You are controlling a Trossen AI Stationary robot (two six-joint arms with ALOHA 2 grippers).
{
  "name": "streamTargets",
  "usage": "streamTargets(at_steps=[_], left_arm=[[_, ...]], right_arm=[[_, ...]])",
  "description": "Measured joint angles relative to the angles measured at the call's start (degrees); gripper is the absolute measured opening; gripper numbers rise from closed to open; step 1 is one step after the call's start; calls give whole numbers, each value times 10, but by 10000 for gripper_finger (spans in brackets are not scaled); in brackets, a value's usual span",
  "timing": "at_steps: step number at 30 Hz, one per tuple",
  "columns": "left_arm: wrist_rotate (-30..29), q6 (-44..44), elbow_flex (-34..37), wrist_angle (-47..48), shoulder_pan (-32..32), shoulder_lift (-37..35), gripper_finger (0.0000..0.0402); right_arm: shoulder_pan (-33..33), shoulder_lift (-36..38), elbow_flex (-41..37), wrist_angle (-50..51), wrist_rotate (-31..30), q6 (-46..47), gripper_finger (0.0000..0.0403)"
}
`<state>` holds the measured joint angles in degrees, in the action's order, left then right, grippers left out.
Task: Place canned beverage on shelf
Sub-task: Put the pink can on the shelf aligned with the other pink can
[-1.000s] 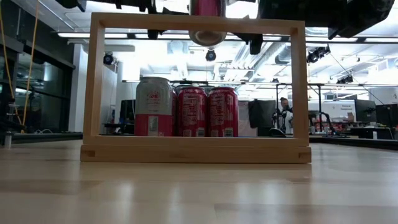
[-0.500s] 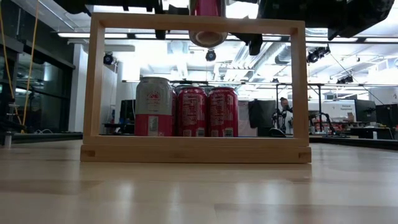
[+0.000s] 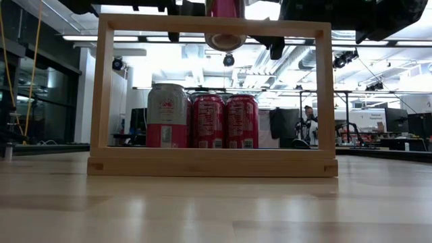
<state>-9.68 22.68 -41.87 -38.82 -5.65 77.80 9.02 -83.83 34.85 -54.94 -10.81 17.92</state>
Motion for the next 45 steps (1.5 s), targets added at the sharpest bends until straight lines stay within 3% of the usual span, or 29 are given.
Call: streamTargets(at_steps=[6, 17, 21, 26, 29, 32, 38, 45], left_arm=[[2, 4, 0, 22, 0, -24, 254], [-2, 43, 0, 179, 2, -113, 254], [7, 117, 0, 252, 2, -127, 254], [45, 192, 0, 251, 4, -114, 254], [49, 208, 0, 262, 4, -98, 254], [47, 205, 1, 255, 4, -91, 253], [41, 134, 0, 259, 4, -91, 253], [50, 33, -18, 267, 4, -79, 253]], right_arm=[[0, 0, 2, -8, 1, 10, 287], [-1, 39, 2, 21, 3, -6, 290], [-1, 77, 55, 187, 3, -68, 291], [0, 68, 222, 549, 1, -200, 291], [0, 42, 315, 695, -16, -271, 291], [0, 21, 379, 774, -28, -316, 291], [0, -2, 460, 826, -16, -397, 291], [-14, -40, 528, 913, 67, -412, 291]])
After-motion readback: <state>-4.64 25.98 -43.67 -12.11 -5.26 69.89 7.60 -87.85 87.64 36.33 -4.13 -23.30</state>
